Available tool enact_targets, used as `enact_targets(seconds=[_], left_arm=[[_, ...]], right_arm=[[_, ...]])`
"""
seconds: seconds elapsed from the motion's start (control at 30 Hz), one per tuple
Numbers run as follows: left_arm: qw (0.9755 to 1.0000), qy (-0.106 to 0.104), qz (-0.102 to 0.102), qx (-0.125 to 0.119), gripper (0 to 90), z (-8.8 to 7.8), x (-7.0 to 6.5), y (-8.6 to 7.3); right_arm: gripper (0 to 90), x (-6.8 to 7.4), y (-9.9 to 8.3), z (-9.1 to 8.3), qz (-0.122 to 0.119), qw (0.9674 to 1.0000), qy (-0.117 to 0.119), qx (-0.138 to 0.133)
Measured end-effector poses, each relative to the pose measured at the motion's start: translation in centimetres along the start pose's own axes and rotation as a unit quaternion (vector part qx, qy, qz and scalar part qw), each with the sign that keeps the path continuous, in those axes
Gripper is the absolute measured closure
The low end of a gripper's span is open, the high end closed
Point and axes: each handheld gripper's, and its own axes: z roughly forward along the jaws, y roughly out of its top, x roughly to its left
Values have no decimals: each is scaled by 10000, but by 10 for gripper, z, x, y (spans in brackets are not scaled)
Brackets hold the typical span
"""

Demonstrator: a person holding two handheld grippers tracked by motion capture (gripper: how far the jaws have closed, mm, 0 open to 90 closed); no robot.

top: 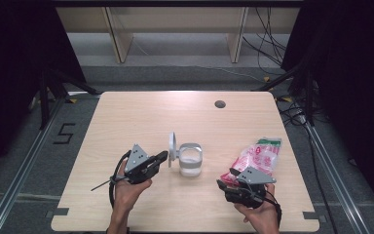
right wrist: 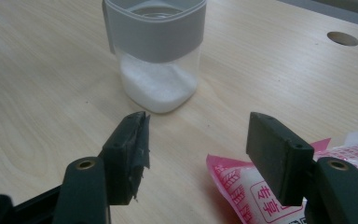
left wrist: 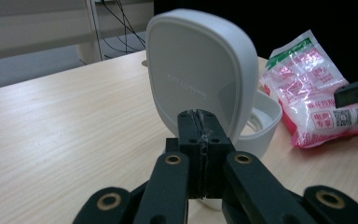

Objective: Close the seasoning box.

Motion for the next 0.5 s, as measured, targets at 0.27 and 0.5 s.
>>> enact_targets(seconds=[0.27,0.5], left_arm=[[9999,-37,95,-9,884,4,-2,5],[9998,1,190,-19,883,4,-4,10]], right_arm=[[392,-1,0,0,-107,9999,-25,-48],[391,3,-1,-1,202,9998,-8,66]])
